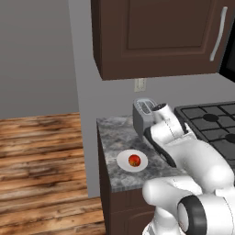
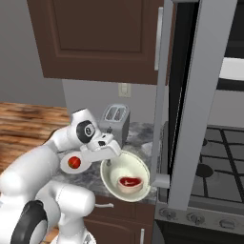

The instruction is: Remove the apple from the bowl and place it on the small plate. Then place the bowl with only the steak in the microwave, close the door, and press the start button to microwave the steak.

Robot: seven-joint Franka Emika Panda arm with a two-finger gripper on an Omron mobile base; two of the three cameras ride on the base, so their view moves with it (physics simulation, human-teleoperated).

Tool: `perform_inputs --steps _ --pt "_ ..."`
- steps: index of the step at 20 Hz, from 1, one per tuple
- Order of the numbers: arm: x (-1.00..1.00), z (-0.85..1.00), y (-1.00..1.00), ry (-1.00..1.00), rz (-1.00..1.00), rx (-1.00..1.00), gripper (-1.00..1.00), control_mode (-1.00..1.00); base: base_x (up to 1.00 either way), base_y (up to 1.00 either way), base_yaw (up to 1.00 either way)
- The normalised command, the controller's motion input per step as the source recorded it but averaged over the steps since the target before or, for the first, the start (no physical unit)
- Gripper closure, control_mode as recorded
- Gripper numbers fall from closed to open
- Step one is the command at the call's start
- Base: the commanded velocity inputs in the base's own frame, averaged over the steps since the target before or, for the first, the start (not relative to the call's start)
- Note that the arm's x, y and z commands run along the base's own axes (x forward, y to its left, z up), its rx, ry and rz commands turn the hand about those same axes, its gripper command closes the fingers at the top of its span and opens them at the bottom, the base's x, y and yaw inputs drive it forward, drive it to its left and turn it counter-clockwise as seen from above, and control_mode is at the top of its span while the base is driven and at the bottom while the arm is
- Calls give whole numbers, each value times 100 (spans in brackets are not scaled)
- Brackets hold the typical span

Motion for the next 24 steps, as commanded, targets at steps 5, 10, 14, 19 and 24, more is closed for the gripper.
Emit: perform_inputs --steps 5,10,14,19,24 --pt "-33 63 0 -8 0 -8 100 -100 0 0 0" --pt "-9 71 0 -5 0 -11 100 -100 0 0 0" --pt "0 79 0 -1 5 -15 100 -100 0 0 0" --pt "-9 64 11 0 14 -18 100 -100 0 0 0" --pt "-32 39 50 0 29 -17 100 -100 0 0 0"
